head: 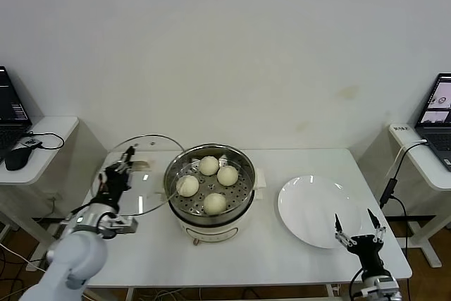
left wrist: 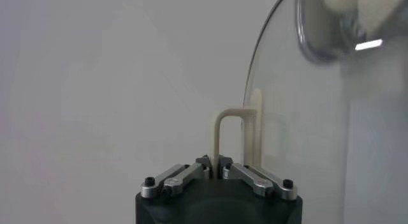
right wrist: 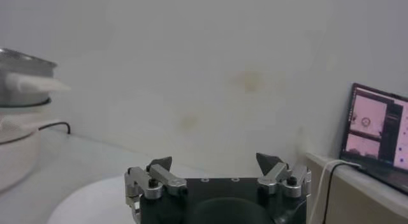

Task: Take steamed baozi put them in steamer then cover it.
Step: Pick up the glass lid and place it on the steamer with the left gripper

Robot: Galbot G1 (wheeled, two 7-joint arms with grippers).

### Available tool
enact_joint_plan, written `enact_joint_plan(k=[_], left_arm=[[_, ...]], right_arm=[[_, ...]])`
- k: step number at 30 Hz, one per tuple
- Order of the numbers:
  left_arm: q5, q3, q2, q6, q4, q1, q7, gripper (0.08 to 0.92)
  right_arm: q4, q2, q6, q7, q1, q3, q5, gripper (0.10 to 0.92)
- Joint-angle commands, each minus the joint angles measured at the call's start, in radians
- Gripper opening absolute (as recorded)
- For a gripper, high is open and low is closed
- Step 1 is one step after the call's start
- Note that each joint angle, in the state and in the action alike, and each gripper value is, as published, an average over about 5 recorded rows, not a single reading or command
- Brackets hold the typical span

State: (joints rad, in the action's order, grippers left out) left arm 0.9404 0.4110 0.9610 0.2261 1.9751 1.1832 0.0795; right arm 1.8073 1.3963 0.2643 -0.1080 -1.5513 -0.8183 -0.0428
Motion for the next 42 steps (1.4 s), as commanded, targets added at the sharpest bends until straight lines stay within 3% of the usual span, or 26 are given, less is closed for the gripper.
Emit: enact_joint_plan(k=[1,9,13,28,42], left_arm=[[0.077,-0.278,0.073,0.167,-0.002,-0.187,0.104,0.14],[0.259,-0.354,0.245,0.213,-0.057,-0.26,0.174,0.14],[0.308,-0.38,0.288,0.22,-0.077,-0.279,0.195,0.14],[0.395,-0.407,0.339,0.2,-0.157,-0.276,0.201,0.14],[0.41,-0.386,0.339,0.184,-0.161,-0.251,0.199,0.14]], right_arm=[[0.004,0.083,-0.011,0.067,0.014,0.002,-0.166,0.823],[-0.015,0.106,-0.013,0.082,0.03,0.018,-0.219,0.823],[-0.038,0.108,-0.013,0.083,0.045,0.026,-0.228,0.823],[-0.064,0.11,-0.006,0.086,0.045,0.038,-0.232,0.823],[-0.062,0.12,0.001,0.085,0.031,0.04,-0.236,0.823]])
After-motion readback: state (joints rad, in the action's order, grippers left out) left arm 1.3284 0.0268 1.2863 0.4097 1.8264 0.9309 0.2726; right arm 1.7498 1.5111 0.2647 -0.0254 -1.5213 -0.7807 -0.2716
